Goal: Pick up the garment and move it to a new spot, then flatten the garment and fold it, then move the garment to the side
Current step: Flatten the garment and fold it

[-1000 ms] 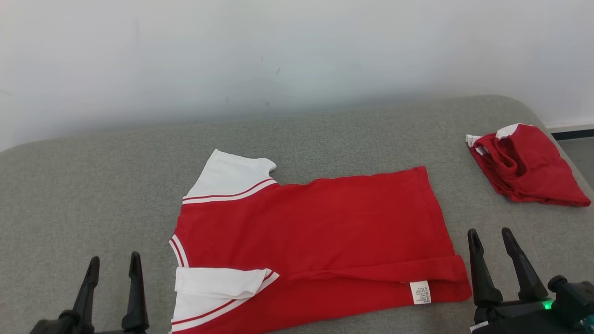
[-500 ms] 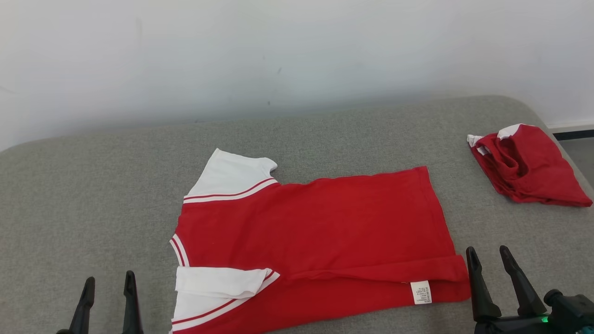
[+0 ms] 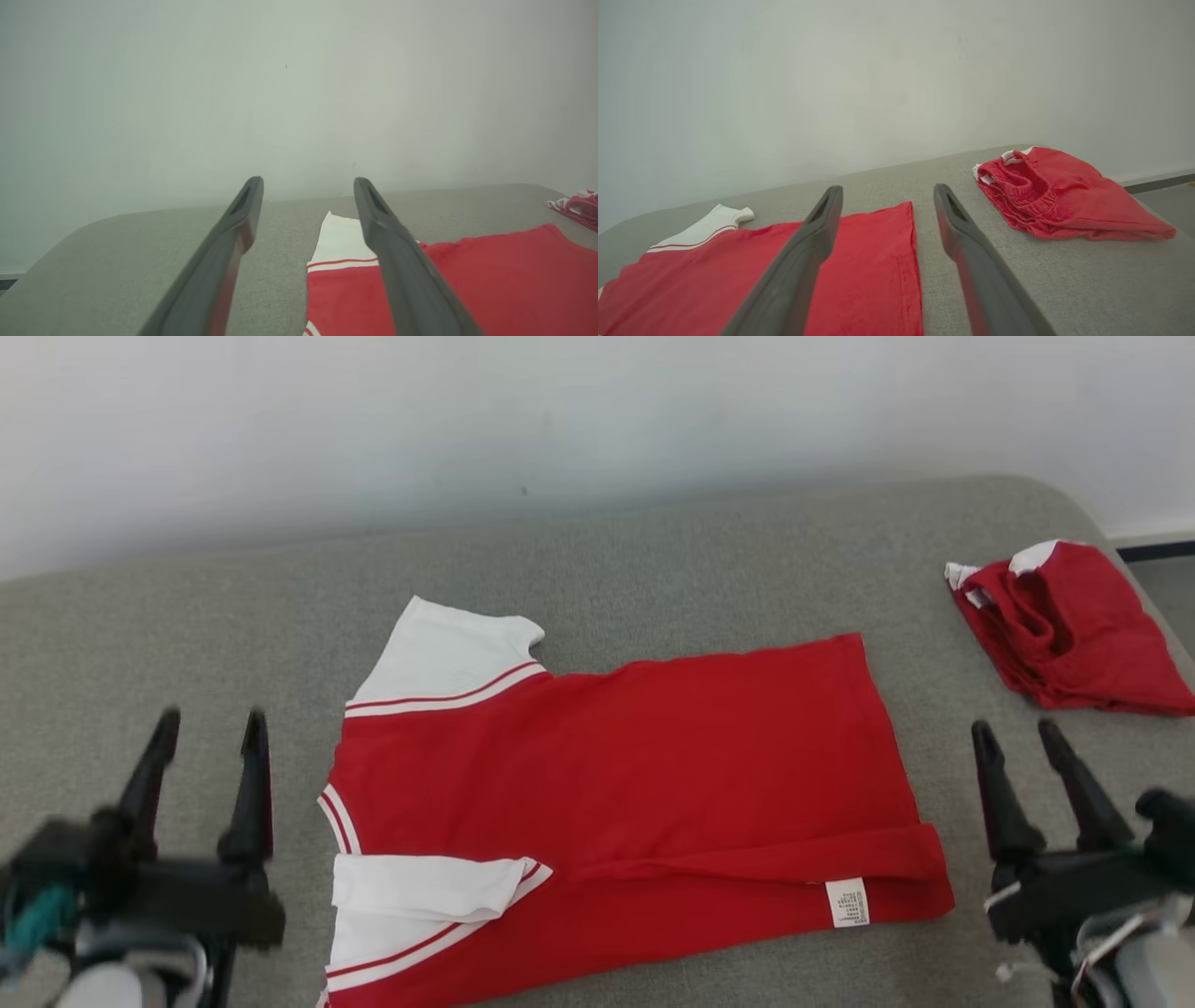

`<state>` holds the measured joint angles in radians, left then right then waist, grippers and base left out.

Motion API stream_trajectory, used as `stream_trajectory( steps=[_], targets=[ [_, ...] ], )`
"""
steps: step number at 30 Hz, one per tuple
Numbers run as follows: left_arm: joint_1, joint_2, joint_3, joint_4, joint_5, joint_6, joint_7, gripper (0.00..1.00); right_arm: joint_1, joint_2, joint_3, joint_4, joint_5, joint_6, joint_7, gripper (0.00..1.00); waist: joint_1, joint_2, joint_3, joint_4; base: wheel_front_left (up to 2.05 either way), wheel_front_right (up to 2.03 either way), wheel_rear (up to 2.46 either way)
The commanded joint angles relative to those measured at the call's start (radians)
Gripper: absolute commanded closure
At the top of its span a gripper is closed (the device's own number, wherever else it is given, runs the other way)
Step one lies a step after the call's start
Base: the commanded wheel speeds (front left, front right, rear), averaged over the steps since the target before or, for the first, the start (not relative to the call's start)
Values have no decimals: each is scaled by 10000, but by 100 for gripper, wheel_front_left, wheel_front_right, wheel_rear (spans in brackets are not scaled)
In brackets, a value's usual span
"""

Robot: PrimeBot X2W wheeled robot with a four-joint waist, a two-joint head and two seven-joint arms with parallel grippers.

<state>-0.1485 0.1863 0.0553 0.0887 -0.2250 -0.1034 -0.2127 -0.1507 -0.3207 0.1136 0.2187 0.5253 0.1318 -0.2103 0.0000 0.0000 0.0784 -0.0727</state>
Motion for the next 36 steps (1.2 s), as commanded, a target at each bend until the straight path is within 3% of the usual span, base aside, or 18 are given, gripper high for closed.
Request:
stream_trajectory(
  steps=[1,8,18,23,36],
  targets=[
    [-744,277,-181,187,-118,-102,308,0,-503,-251,75,209,205,-28,212,0,0,0,553,-86,0,0,0],
    [-4023,1136,-1425,1166,-690,-251,1810,0,-2879,-827,656,1362,657,-28,1251,0,0,0,2120,-268,0,0,0],
    [-7990,2076,-3976,3523,-1995,-252,3526,0,-6092,-845,2426,3601,1012,-28,2204,0,0,0,3761,-668,0,0,0],
    [-9079,2286,-4949,4893,-2513,-254,4195,0,-7136,-650,3360,4545,1321,-28,2296,0,0,0,4058,-864,0,0,0],
    [-10404,2572,-6372,7155,-3089,-255,4257,0,-8633,-160,5063,5953,2475,-28,1903,0,0,0,4412,-1170,0,0,0]
  ],
)
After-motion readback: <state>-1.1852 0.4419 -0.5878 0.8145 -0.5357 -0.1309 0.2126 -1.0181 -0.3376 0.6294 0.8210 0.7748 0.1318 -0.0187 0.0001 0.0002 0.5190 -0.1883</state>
